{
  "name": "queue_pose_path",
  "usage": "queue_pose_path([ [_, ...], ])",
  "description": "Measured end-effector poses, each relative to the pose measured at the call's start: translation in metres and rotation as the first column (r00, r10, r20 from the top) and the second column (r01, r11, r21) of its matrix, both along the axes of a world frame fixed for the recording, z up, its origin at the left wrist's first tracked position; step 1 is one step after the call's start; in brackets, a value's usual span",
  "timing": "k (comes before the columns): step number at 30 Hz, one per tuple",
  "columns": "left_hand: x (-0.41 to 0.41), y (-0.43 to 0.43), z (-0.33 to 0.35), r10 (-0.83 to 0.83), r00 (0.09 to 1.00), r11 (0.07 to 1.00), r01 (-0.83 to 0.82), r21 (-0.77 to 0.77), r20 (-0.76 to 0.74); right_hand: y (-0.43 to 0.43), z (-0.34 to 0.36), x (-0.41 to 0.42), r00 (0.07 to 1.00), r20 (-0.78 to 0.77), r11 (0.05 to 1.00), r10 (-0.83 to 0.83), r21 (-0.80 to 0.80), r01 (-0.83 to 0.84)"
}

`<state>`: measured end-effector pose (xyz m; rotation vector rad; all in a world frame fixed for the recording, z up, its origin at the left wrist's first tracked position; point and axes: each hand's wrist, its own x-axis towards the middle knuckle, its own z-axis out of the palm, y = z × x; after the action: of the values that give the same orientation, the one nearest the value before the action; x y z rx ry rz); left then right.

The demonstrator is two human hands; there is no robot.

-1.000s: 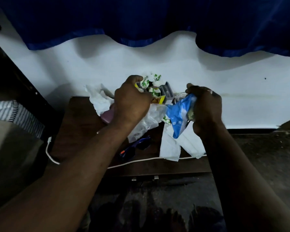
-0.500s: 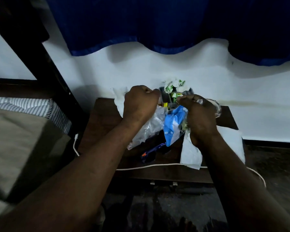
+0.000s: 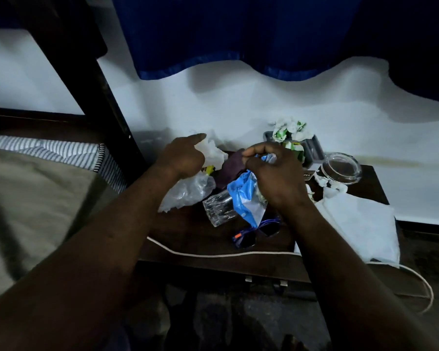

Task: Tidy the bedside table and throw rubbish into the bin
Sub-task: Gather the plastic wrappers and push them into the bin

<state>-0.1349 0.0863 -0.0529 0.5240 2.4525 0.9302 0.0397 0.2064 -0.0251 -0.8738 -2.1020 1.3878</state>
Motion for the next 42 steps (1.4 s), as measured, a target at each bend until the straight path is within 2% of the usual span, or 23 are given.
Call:
queue_pose_path([
  [3,-0.014,-0.003,-0.017,0.006,1.0,0.999,-0.006,-0.045,0.013,-0.002,-0.002,-0.004,1.0,0.009,1.0,0.015,0.01,-0.015],
  [6,-0.013,-0.005,-0.011,0.019,1.0,1.0,-0.019,-0.003,0.017,-0.003,-0.004,-0.006,1.0,0.026,0.999,0.016,0.028,-0.017],
  [9,-0.007,-0.004,0.002,0.11,0.994,0.988,-0.107,0.11,-0.02,-0.001,-0.005,-0.005,0.999,0.043,0.999,0.015,0.043,-0.017],
  [11,-0.003,-0.002,0.012,0.182,0.978,0.968,-0.159,0.196,-0.106,0.001,-0.004,-0.003,1.0,0.028,0.999,0.009,0.045,-0.011],
  [13,0.002,0.001,0.024,0.277,0.945,0.93,-0.218,0.295,-0.174,0.002,-0.002,-0.001,1.0,0.017,0.998,-0.003,0.06,0.002],
  [16,0.015,0.007,0.042,0.34,0.925,0.856,-0.228,0.464,-0.171,0.005,-0.002,0.0,0.999,0.026,0.998,-0.024,0.064,0.022],
  [20,0.03,0.012,0.049,0.238,0.963,0.808,-0.123,0.576,-0.128,0.008,-0.004,0.0,0.997,-0.011,0.995,-0.082,0.055,0.082],
  [24,0.045,0.019,0.06,0.046,0.996,0.726,-0.09,0.682,0.082,0.015,-0.002,0.002,0.981,-0.063,0.982,-0.186,-0.032,0.184],
  [26,0.056,0.023,0.068,-0.046,0.986,0.668,-0.09,0.739,0.162,0.018,-0.002,0.003,0.97,-0.073,0.969,-0.232,-0.099,0.225],
  [28,0.067,0.026,0.075,-0.094,0.973,0.65,-0.1,0.753,0.21,0.017,0.0,0.005,0.963,-0.102,0.957,-0.25,-0.178,0.23],
  [32,0.092,0.037,0.075,-0.144,0.943,0.633,-0.145,0.761,0.299,0.006,0.005,0.012,0.969,-0.149,0.902,-0.196,-0.414,0.119],
  [36,0.12,0.044,0.071,-0.131,0.929,0.619,-0.196,0.761,0.345,0.005,0.008,0.029,0.958,-0.262,0.881,-0.117,-0.473,-0.021],
  [39,0.143,0.047,0.07,-0.046,0.945,0.639,-0.221,0.737,0.324,0.0,0.01,0.046,0.926,-0.375,0.772,-0.051,-0.603,-0.202],
  [40,0.15,0.05,0.07,-0.002,0.95,0.644,-0.237,0.727,0.311,-0.003,0.013,0.053,0.923,-0.385,0.766,-0.021,-0.6,-0.233],
  [42,0.161,0.053,0.067,0.088,0.937,0.622,-0.316,0.717,0.337,-0.008,0.014,0.07,0.943,-0.332,0.823,0.008,-0.533,-0.194],
])
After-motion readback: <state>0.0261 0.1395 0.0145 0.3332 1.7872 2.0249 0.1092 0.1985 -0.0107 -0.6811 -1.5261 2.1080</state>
